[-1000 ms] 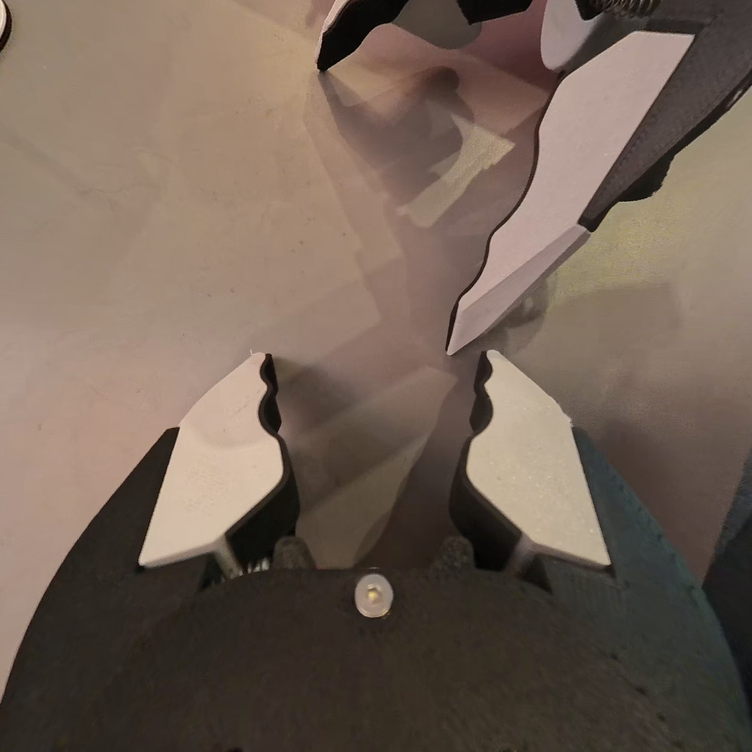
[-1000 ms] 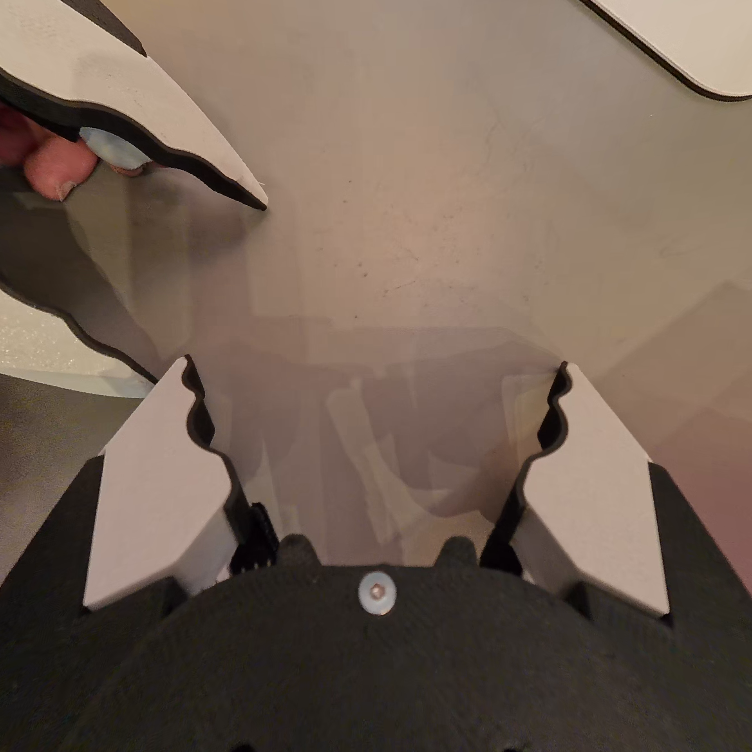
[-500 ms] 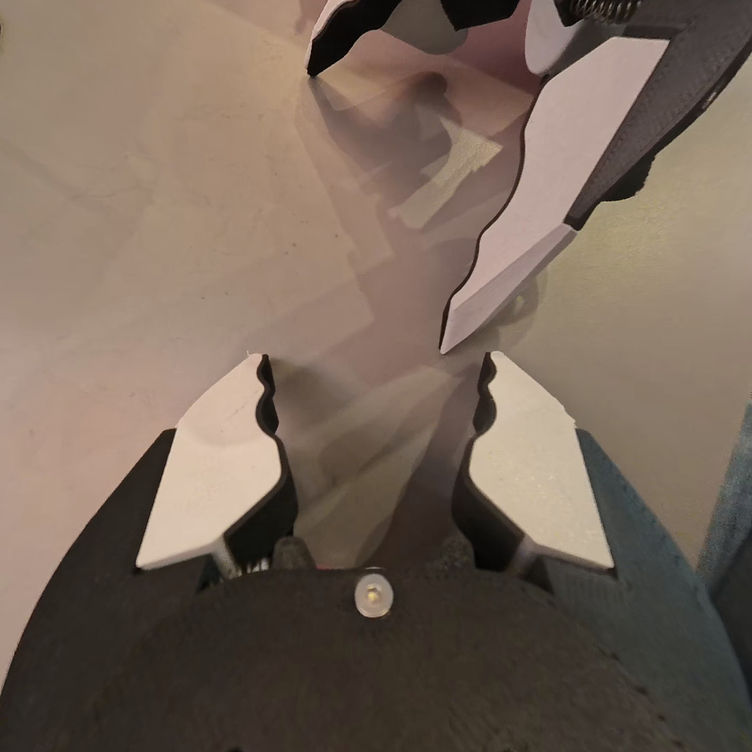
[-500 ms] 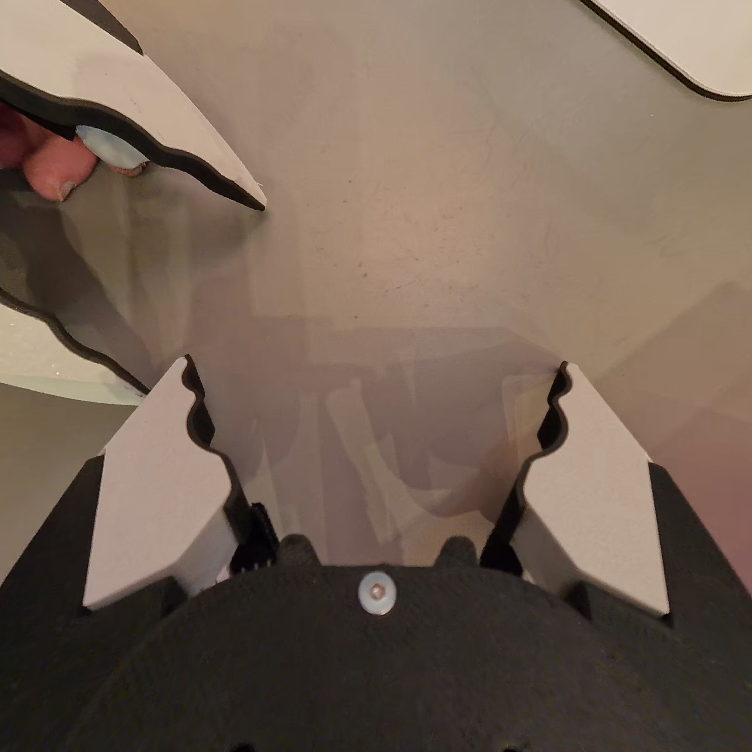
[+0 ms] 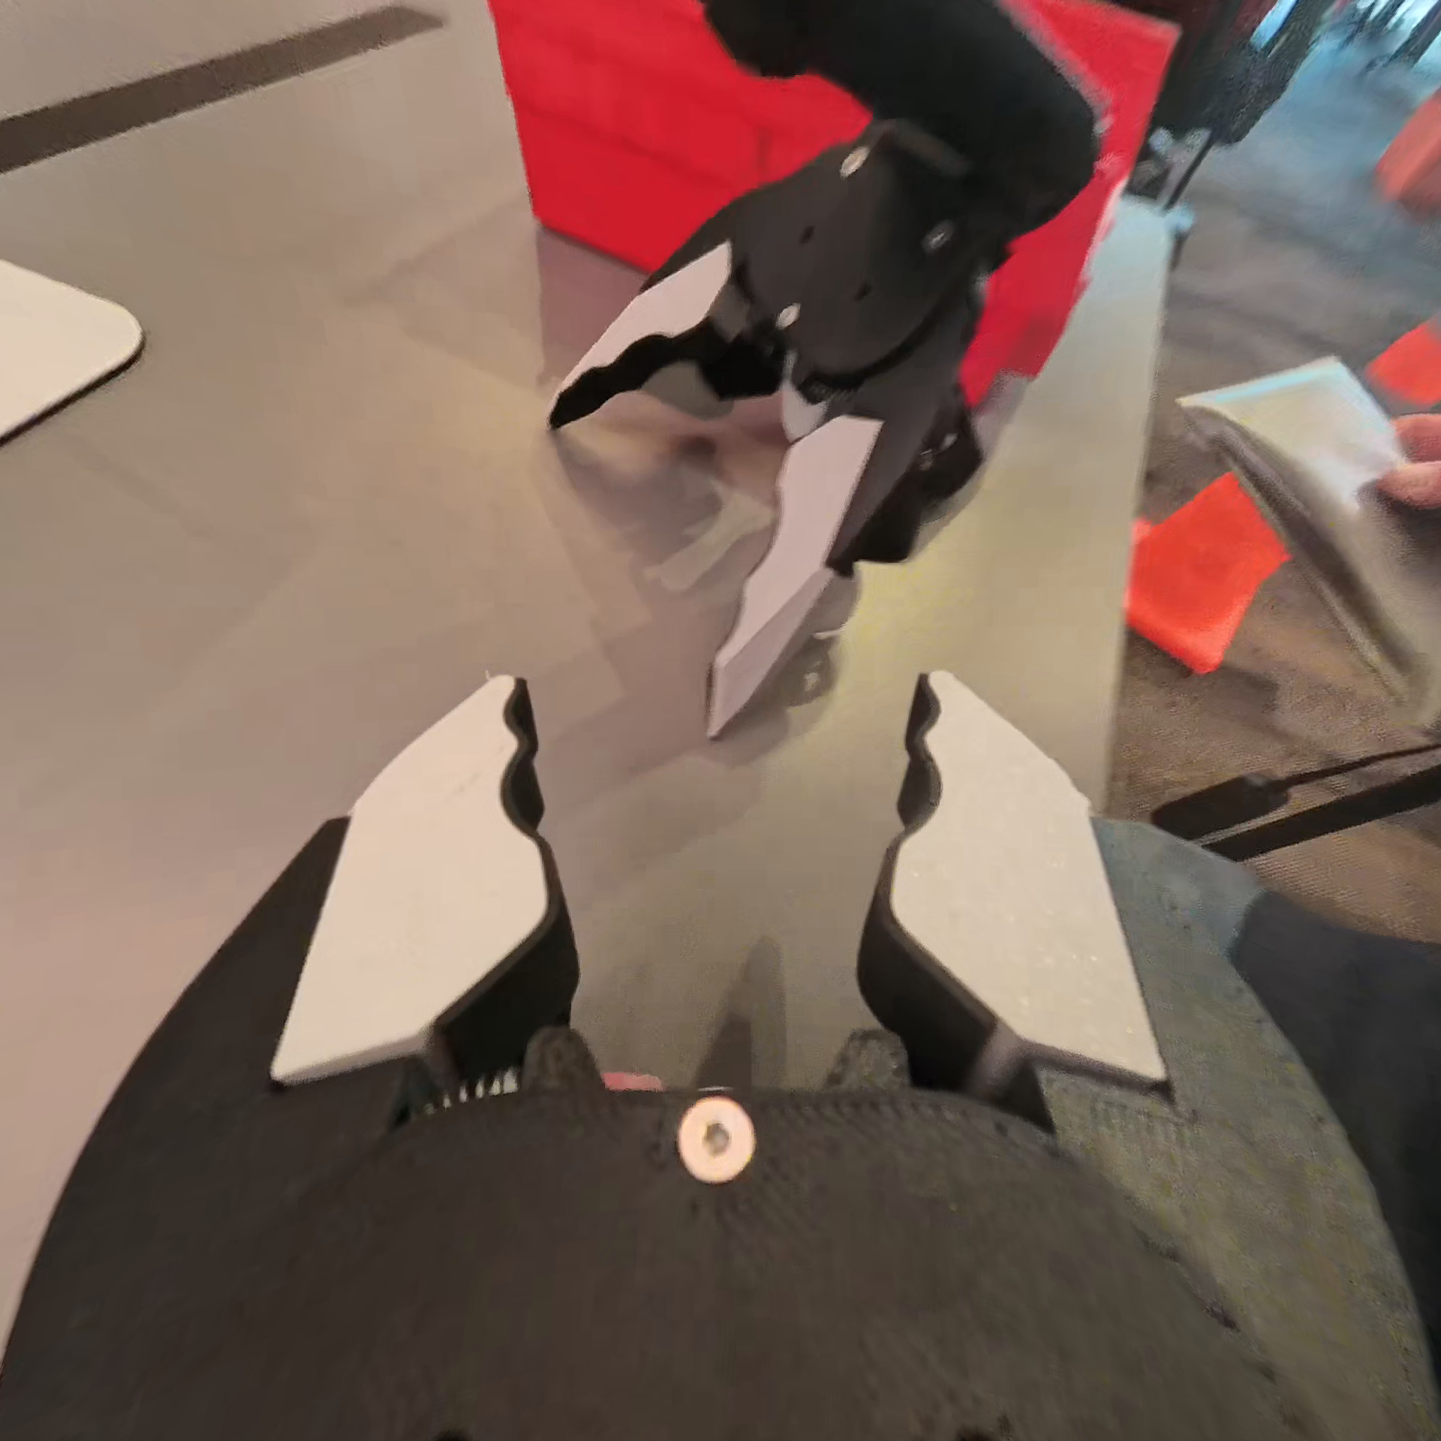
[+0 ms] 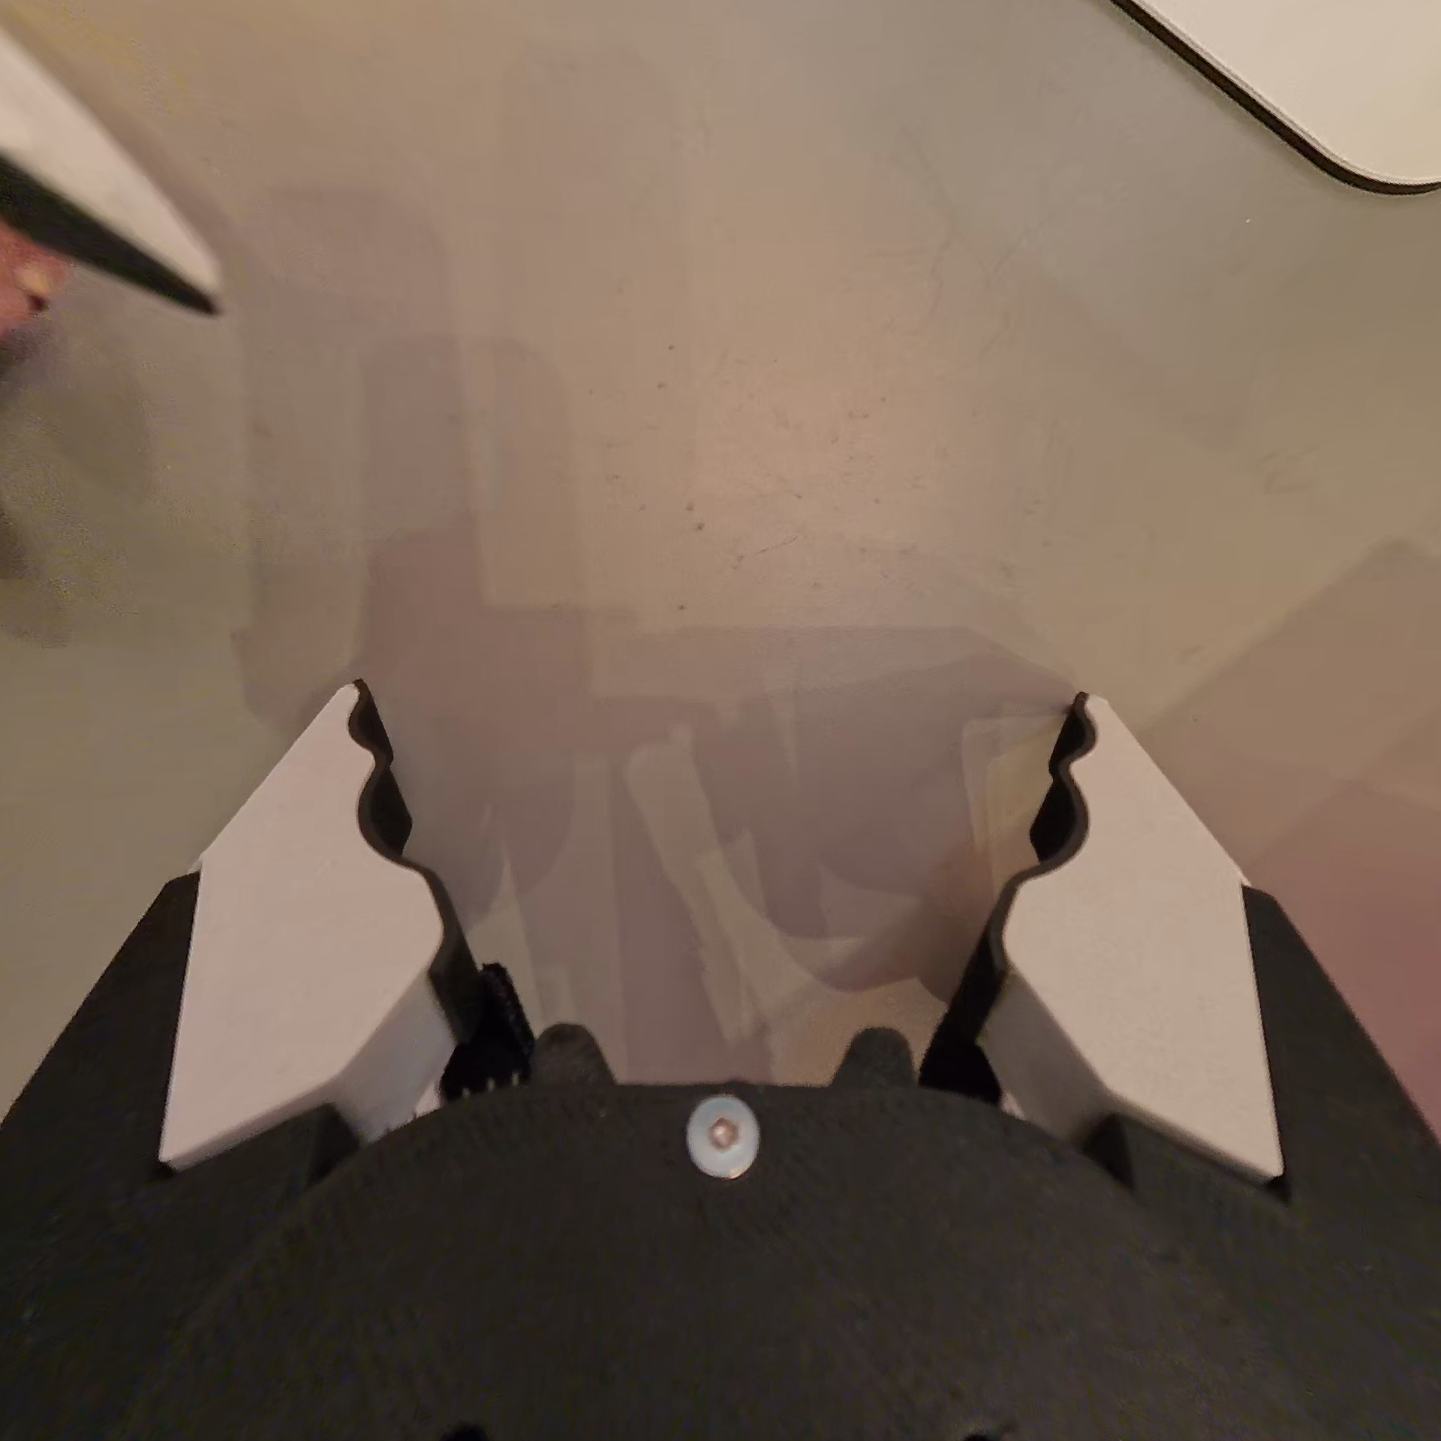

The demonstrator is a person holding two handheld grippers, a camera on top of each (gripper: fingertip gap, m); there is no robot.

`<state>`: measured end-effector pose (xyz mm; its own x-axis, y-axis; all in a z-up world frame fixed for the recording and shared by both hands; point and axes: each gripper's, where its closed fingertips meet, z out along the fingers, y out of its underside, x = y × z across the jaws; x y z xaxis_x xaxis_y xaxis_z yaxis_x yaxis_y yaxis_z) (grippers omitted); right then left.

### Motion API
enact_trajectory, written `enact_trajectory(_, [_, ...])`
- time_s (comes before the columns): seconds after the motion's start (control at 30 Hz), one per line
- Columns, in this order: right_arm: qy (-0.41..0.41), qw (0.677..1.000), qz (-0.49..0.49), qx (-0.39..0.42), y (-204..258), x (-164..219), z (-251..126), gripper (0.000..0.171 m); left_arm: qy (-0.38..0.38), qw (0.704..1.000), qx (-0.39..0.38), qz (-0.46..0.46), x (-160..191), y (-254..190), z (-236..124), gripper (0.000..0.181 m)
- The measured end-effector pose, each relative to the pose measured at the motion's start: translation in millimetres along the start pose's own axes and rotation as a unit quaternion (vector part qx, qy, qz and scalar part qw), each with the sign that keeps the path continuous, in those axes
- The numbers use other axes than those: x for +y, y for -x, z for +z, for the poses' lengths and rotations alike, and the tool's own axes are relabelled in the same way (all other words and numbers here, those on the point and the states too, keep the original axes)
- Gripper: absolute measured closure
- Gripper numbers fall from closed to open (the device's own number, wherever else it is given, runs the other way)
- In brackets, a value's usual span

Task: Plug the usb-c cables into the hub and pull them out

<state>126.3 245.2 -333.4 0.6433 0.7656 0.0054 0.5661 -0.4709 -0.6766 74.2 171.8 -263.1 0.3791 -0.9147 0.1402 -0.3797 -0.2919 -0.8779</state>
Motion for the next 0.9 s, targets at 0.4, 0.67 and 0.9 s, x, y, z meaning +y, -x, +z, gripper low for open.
enact_trajectory(0.4, [0.000, 1.000, 0.000, 0.000, 0, 0, 0, 0.012, -0.053, 0.995, 0.087, -0.007, -16, -86, -10, 0.112])
enact_trajectory(0.67, [0.000, 1.000, 0.000, 0.000, 0, 0, 0, 0.012, -0.058, 0.986, 0.145, -0.060, -10, -122, 14, 0.129])
enact_trajectory(0.9, [0.000, 1.000, 0.000, 0.000, 0, 0, 0, 0.012, -0.037, 0.984, 0.156, -0.082, 0, -131, 32, 0.143])
